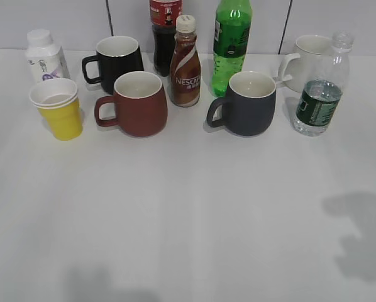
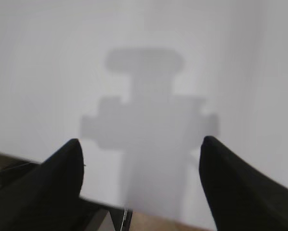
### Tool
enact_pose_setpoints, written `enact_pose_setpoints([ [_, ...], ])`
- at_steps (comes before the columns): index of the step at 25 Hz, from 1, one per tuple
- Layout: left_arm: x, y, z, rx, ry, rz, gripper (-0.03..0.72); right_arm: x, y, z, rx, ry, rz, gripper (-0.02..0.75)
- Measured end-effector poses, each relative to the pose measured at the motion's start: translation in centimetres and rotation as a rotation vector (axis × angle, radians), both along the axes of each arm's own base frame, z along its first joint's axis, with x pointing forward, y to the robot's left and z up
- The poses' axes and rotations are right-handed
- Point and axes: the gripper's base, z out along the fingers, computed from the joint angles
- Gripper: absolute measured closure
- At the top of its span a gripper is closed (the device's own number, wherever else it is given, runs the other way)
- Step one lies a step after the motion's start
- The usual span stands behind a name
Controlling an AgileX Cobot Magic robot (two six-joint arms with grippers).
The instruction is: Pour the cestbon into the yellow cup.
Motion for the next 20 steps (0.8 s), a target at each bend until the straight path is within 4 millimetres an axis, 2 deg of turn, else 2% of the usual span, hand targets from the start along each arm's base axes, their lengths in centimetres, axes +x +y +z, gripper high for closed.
enact_pose_setpoints([
  [3,-1.3,0.4,-0.1,0.017,-0.007,-0.030,0.146,-3.3,-0.5,0.9,0.001,-0.032,0.015,0.182],
  [7,-3.1,0.9,0.2,0.023,-0.100,-0.064,0.147,-7.6,-1.3,1.6,0.017,-0.156,0.025,0.182],
  [10,-4.3,1.4,0.2,0.026,-0.173,-0.084,0.147,-10.1,-1.7,1.2,0.030,-0.239,0.027,0.182],
  [12,-5.0,1.6,0.0,0.023,-0.206,-0.091,0.147,-11.1,-1.9,0.4,0.035,-0.276,0.028,0.182],
  [15,-5.2,1.6,-1.4,0.025,-0.194,-0.101,0.147,-12.1,-2.0,-0.1,0.044,-0.348,0.028,0.182],
  [20,-5.0,1.5,-1.7,0.024,-0.217,-0.108,0.147,-11.9,-2.0,-0.3,0.057,-0.419,0.023,0.182],
])
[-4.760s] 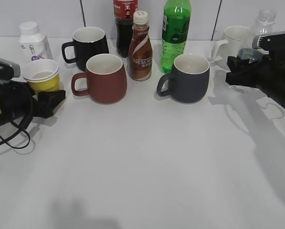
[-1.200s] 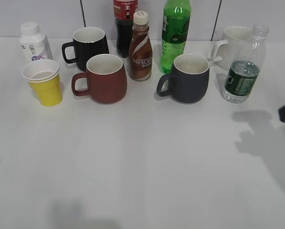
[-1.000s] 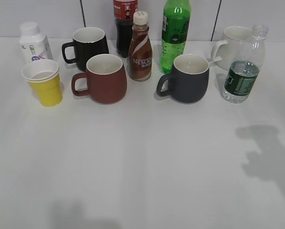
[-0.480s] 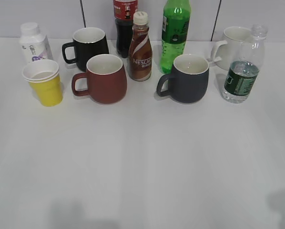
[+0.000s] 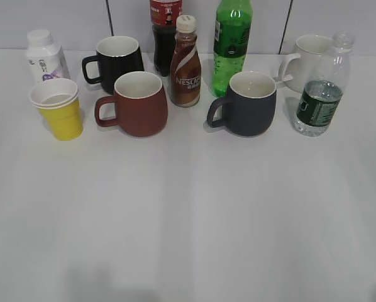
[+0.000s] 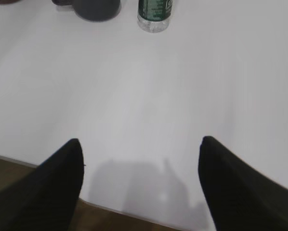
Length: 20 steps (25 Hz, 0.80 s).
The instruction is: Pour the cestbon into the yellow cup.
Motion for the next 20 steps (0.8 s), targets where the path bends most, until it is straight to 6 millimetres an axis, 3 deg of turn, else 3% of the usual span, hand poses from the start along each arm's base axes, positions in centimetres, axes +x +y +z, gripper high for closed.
enact_pose_setpoints([
  [5,0.90,-0.34,-0.45,-0.016,-0.058,-0.007,0.147,0.12,0.02,0.04,0.002,-0.006,-0.001,0.182],
  [20,0.96,-0.35,-0.41,-0.018,-0.067,-0.007,0.147,0.19,0.03,0.03,0.002,-0.009,-0.001,0.182],
])
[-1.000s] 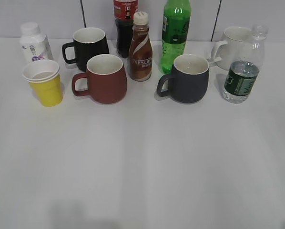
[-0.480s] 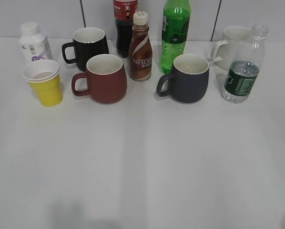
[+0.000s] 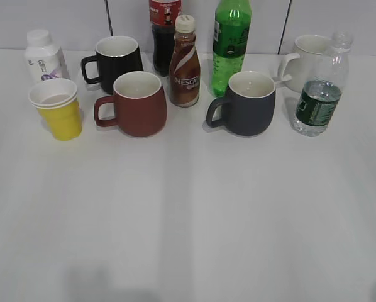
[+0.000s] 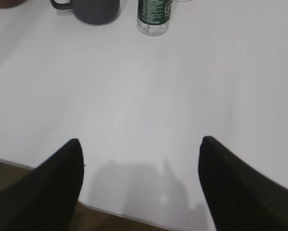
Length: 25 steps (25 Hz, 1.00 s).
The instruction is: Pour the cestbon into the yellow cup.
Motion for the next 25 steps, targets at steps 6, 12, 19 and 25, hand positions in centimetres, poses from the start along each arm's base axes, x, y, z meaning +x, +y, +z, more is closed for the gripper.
enact_pose_setpoints([
  [6,0.0,0.0,0.0,0.000,-0.001,0.009,0.147,0.1,0.0,0.0,0.001,0.000,-0.096,0.183],
  [12,-0.6,0.2,0.0,-0.008,-0.033,0.182,0.147,0.1,0.0,0.0,0.000,-0.001,-0.116,0.183],
  [19,-1.8,0.3,0.0,-0.020,-0.111,0.273,0.147,-0.4,0.0,0.0,0.004,-0.029,-0.115,0.183],
  [25,-1.8,0.3,0.0,-0.021,-0.113,0.274,0.147,-0.5,0.0,0.0,0.009,-0.039,-0.113,0.183],
])
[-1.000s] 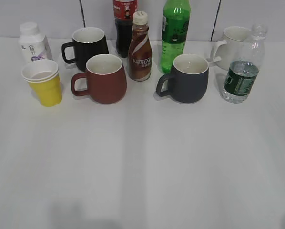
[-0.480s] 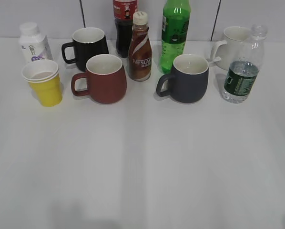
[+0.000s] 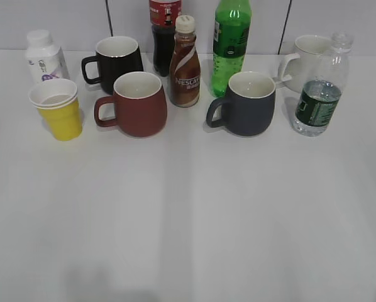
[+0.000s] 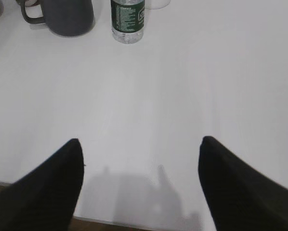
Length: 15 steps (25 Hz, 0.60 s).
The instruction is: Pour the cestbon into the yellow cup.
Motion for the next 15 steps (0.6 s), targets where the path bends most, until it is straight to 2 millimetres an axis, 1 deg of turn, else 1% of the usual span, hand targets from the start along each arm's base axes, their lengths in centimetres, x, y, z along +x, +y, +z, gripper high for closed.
enact_pose_setpoints([
  [15,0.00,0.00,0.01,0.000,-0.001,0.000,0.147,0.00,0.01,0.00,0.001,0.000,0.001,0.183],
])
